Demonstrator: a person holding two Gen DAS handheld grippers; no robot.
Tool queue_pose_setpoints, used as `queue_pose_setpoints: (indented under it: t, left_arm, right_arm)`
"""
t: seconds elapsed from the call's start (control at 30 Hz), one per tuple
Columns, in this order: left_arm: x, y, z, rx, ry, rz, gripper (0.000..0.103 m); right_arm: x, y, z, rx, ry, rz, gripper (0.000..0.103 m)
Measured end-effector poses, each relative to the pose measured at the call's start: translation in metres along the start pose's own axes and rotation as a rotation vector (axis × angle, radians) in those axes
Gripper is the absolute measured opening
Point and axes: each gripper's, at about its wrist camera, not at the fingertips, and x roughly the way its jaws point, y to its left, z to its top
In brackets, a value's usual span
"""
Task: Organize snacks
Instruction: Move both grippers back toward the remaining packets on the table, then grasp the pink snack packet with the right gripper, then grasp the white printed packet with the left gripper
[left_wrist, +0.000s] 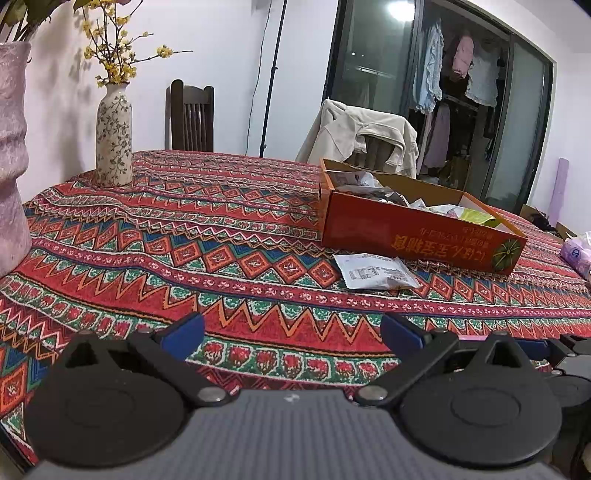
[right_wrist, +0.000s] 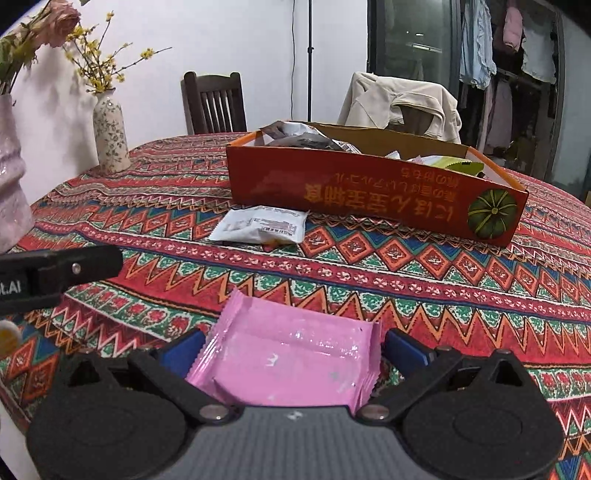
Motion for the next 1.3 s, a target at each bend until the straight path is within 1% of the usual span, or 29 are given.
queue_pose_setpoints:
  t: [0.23,0.33,0.4,0.43,0.47,0.67,0.8,0.93,1.1,1.3]
  left_arm:
    - [0.001,0.001,-0.002,-0.005,0.007,-0.001,0.103]
    - [0.002,0.001,-0.003,-0.007,0.01,-0.001,0.103]
    - [0.002,0.001,-0.003,-0.007,0.011,0.0,0.103]
    - [0.002,0.001,-0.003,-0.007,0.012,0.001,0.103]
    - [0.002,0.0,-0.002,-0.006,0.012,0.002,0.103]
    - [0.003,-0.002,-0.001,-0.003,0.014,0.002,0.103]
    - [0.004,-0.008,0.003,0.003,0.012,-0.002,0.103]
    - [0.009,-0.016,0.011,0.02,0.011,-0.009,0.103]
    - [0.023,-0.032,0.027,0.042,0.008,-0.018,0.103]
    - [0.053,-0.051,0.048,0.039,0.052,-0.017,0.103]
  right_arm:
    - [-0.003,-0.001,-0.004,0.005,-0.016,-0.012,0.103]
    - [-0.004,-0.002,-0.004,-0.011,-0.015,0.009,0.103]
    - [-0.006,-0.002,-0.004,-0.018,-0.018,0.026,0.097]
    - [-0.007,-0.002,-0.004,-0.024,-0.023,0.035,0.089]
    - [-0.009,-0.001,-0.004,-0.033,-0.03,0.039,0.085]
    - [-0.014,-0.004,-0.004,-0.051,-0.048,0.065,0.077]
    - [-0.021,-0.01,-0.002,-0.061,-0.086,0.077,0.076]
    - [-0.029,-0.025,0.006,-0.053,-0.135,0.069,0.075]
    - [-0.033,-0.056,0.023,-0.008,-0.192,0.031,0.075]
    - [-0.027,-0.095,0.045,0.054,-0.224,-0.018,0.075]
